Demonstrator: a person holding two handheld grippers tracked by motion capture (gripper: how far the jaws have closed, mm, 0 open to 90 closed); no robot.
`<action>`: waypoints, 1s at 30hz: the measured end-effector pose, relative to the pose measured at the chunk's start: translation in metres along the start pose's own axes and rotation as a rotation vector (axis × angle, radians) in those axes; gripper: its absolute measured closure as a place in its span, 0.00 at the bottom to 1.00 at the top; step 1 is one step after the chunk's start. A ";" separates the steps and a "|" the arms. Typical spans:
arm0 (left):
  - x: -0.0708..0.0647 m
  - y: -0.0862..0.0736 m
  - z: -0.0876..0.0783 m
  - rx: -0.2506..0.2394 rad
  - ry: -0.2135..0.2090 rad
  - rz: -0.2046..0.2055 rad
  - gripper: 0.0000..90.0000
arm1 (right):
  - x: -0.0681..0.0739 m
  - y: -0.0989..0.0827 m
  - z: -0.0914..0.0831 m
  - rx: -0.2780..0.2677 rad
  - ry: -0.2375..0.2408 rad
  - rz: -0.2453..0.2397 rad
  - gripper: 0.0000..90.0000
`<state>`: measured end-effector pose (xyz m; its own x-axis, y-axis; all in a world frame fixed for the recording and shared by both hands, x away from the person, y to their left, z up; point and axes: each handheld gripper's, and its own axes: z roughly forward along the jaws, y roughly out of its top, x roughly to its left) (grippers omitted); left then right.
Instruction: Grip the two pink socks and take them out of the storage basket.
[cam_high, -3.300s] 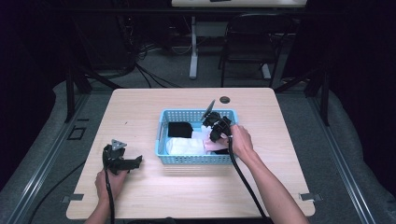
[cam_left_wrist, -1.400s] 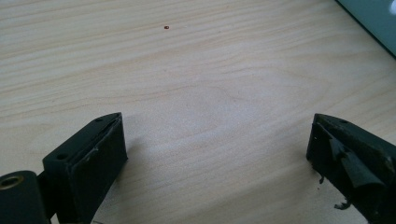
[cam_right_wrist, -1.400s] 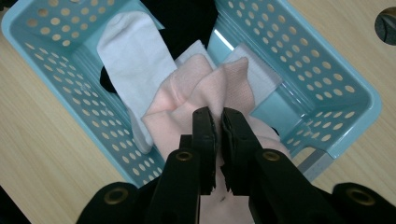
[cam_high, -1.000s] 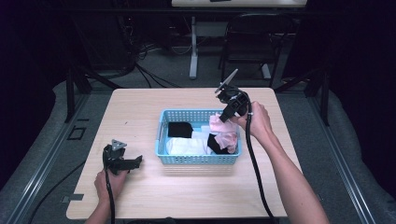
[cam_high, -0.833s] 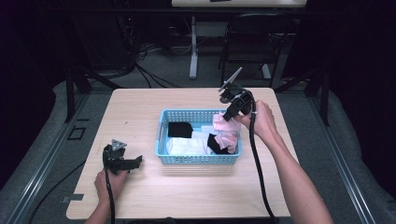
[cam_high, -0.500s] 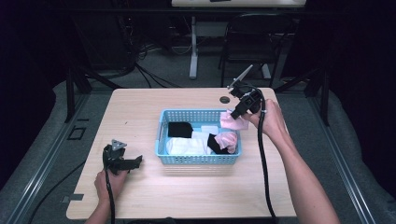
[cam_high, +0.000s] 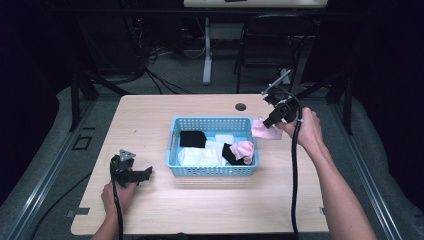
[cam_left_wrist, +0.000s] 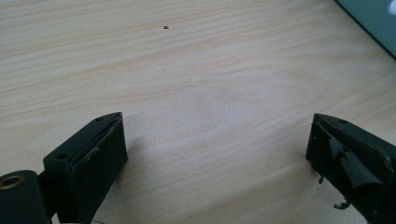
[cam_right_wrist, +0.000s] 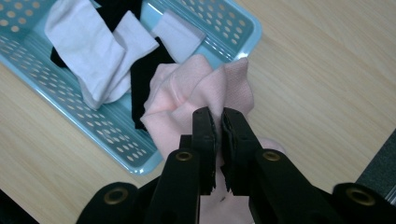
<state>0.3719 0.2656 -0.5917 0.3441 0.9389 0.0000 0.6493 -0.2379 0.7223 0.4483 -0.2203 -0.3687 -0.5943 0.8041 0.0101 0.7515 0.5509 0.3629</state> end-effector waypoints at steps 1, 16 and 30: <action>0.000 0.000 0.000 0.000 0.000 0.000 0.06 | -0.003 -0.003 0.000 0.002 -0.005 0.013 0.94; 0.000 0.000 0.000 0.000 0.000 0.000 0.06 | -0.041 -0.036 0.015 0.020 -0.028 0.116 0.94; 0.000 0.000 0.000 0.000 0.000 0.000 0.06 | -0.065 -0.063 0.052 0.046 -0.020 0.217 0.94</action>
<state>0.3718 0.2656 -0.5918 0.3440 0.9390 -0.0001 0.6490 -0.2377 0.7227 0.4543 -0.2957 -0.4406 -0.4120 0.9089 0.0642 0.8736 0.3740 0.3113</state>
